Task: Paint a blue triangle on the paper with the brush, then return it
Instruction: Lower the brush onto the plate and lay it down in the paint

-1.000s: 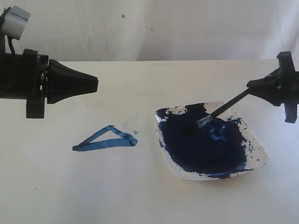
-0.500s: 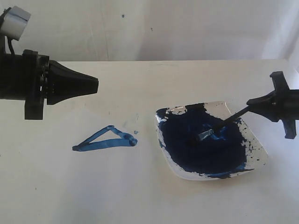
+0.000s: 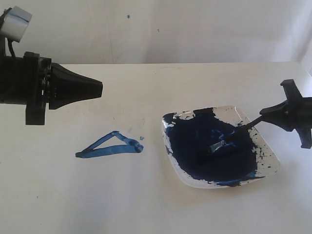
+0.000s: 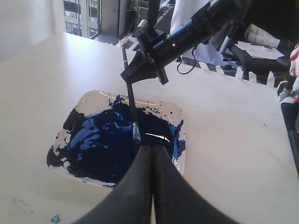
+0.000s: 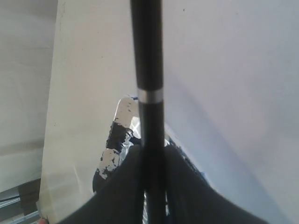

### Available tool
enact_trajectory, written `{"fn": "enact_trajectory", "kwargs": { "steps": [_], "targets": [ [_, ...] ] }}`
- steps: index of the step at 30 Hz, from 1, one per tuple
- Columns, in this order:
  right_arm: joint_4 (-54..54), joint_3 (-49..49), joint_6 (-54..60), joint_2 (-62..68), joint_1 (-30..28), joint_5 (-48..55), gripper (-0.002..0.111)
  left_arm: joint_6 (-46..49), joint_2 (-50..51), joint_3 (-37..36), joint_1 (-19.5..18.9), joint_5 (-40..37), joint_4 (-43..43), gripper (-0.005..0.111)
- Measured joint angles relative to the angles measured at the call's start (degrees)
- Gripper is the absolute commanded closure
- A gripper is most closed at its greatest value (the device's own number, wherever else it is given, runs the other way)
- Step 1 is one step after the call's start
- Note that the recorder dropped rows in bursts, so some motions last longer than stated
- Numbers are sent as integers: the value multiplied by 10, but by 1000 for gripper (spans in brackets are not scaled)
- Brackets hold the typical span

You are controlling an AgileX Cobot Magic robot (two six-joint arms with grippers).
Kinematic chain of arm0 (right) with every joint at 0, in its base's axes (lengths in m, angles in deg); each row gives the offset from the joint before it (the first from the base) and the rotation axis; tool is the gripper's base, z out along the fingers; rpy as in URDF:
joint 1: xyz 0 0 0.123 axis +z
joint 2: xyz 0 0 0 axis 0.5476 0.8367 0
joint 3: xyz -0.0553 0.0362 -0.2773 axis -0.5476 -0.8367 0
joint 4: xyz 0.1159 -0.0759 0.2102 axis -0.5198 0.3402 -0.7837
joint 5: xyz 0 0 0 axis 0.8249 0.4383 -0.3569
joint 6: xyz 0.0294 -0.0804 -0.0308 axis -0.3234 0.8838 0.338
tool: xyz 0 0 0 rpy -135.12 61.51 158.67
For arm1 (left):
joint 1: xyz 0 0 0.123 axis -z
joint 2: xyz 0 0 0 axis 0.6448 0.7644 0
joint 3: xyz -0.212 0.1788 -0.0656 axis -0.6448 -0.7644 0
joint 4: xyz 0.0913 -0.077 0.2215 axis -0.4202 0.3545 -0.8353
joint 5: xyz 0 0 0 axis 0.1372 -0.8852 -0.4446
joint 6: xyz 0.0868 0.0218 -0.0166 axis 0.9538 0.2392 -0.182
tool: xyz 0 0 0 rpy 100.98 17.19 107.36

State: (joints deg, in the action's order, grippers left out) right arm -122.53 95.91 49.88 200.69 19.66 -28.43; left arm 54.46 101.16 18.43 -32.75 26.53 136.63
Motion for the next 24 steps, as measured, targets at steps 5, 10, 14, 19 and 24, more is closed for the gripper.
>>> {"fn": "enact_trajectory", "kwargs": {
  "steps": [5,10,14,19,24],
  "targets": [
    [1,0,0,12,0,-1,108,0,0,0,0,0,0,107],
    [1,0,0,26,0,0,108,0,0,0,0,-1,0,107],
    [1,0,0,26,0,0,98,0,0,0,0,-1,0,107],
    [1,0,0,26,0,2,76,0,0,0,0,-1,0,107],
    [3,0,0,28,0,17,70,0,0,0,0,-1,0,107]
  ]
}}
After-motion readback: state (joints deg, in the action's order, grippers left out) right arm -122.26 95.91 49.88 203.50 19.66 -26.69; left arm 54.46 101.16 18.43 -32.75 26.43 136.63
